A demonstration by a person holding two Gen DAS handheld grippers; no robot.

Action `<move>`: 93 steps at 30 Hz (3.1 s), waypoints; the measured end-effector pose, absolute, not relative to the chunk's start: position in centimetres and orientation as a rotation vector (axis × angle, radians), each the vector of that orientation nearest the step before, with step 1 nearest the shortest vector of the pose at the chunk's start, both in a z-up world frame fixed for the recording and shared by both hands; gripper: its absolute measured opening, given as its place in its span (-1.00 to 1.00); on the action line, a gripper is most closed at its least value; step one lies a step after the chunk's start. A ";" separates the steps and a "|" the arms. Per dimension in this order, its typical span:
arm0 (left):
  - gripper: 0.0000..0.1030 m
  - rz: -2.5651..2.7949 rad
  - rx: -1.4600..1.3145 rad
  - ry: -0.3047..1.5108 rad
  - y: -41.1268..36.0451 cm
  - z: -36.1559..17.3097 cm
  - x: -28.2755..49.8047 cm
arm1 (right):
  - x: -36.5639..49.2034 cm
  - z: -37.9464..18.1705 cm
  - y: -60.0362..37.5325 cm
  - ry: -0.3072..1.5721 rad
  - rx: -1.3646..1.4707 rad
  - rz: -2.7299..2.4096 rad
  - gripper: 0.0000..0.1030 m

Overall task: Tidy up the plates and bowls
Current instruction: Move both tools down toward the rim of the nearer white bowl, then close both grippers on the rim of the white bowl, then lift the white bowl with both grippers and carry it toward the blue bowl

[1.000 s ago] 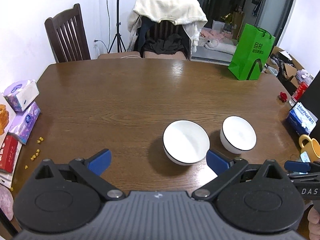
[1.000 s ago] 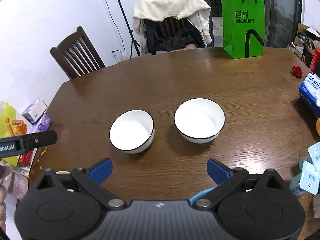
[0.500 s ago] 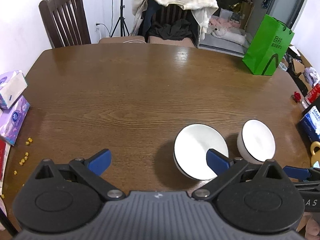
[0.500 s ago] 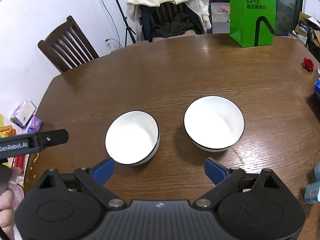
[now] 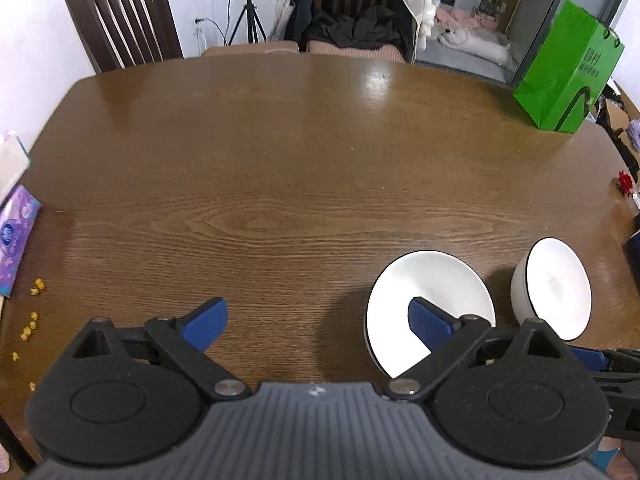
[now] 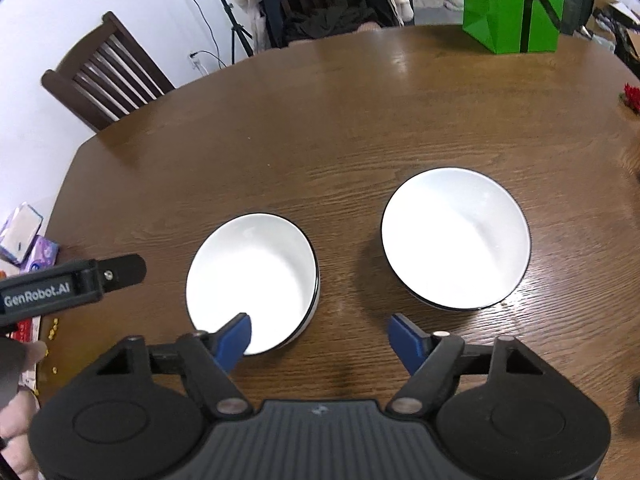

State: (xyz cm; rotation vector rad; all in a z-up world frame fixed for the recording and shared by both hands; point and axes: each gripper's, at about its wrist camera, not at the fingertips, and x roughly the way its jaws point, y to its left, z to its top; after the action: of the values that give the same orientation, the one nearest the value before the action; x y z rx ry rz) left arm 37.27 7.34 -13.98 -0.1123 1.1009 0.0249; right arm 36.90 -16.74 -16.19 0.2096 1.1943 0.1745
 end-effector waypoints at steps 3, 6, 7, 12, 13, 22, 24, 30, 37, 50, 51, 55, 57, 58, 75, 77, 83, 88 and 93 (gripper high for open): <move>0.83 0.022 -0.115 1.131 7.2 -15.1 38.1 | 37.7 -17.1 -16.5 1.215 0.219 0.172 0.33; 0.70 0.019 -0.119 1.160 7.0 -16.2 39.0 | 38.4 -17.8 -16.2 1.235 0.217 0.168 0.27; 0.68 0.017 -0.123 1.169 7.0 -16.5 39.2 | 38.6 -18.1 -16.2 1.241 0.216 0.166 0.22; 0.51 0.012 -0.142 1.206 6.7 -17.8 40.3 | 39.6 -19.5 -15.9 1.275 0.230 0.159 -0.12; 0.44 0.012 -0.142 1.212 6.6 -18.0 40.5 | 39.6 -19.7 -16.0 1.281 0.232 0.157 -0.13; -0.14 -0.020 -0.174 1.254 6.1 -19.4 41.4 | 40.3 -21.2 -16.1 1.306 0.236 0.151 -0.49; -0.32 -0.029 -0.185 1.262 6.0 -19.7 41.6 | 40.4 -21.4 -16.1 1.312 0.239 0.150 -0.57; -0.77 -0.071 -0.204 1.273 5.5 -19.9 41.9 | 40.6 -21.5 -15.8 1.312 0.252 0.150 -0.74; -0.82 -0.082 -0.187 1.267 5.1 -19.8 42.0 | 40.8 -21.3 -14.9 1.309 0.215 0.142 -0.88; -0.84 -0.084 -0.138 1.276 4.4 -19.8 42.0 | 41.0 -21.0 -13.9 1.310 0.159 0.121 -0.89; -0.84 -0.085 -0.132 1.274 4.3 -19.8 41.9 | 41.0 -21.0 -13.9 1.310 0.162 0.120 -0.89; -0.84 -0.081 -0.126 1.273 4.2 -19.9 41.8 | 40.9 -21.1 -13.8 1.308 0.161 0.116 -0.89; -0.84 -0.076 -0.123 1.274 4.0 -19.9 41.7 | 40.9 -21.1 -13.7 1.309 0.154 0.120 -0.89; -0.84 -0.075 -0.118 1.274 3.9 -19.9 41.6 | 40.8 -21.1 -13.7 1.308 0.151 0.121 -0.89; -0.84 -0.061 -0.102 1.258 3.5 -19.1 40.4 | 40.2 -20.5 -13.9 1.296 0.150 0.148 -0.89; -0.84 -0.060 -0.102 1.255 3.6 -19.0 40.1 | 40.0 -20.4 -14.1 1.294 0.150 0.150 -0.89; -0.84 -0.054 -0.107 1.239 3.7 -18.2 39.1 | 39.4 -19.7 -14.5 1.282 0.147 0.159 -0.89; -0.84 -0.046 -0.112 1.226 3.8 -17.5 38.0 | 38.8 -18.9 -14.4 1.273 0.140 0.170 -0.89; -0.84 -0.042 -0.112 1.212 3.8 -16.7 36.8 | 38.1 -18.1 -14.4 1.262 0.133 0.182 -0.89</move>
State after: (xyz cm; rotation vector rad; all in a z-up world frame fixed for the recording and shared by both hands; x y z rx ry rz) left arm 36.77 3.83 -16.71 -0.1115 1.2119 -0.0417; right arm 38.05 -14.40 -18.07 0.1335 1.2619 0.1816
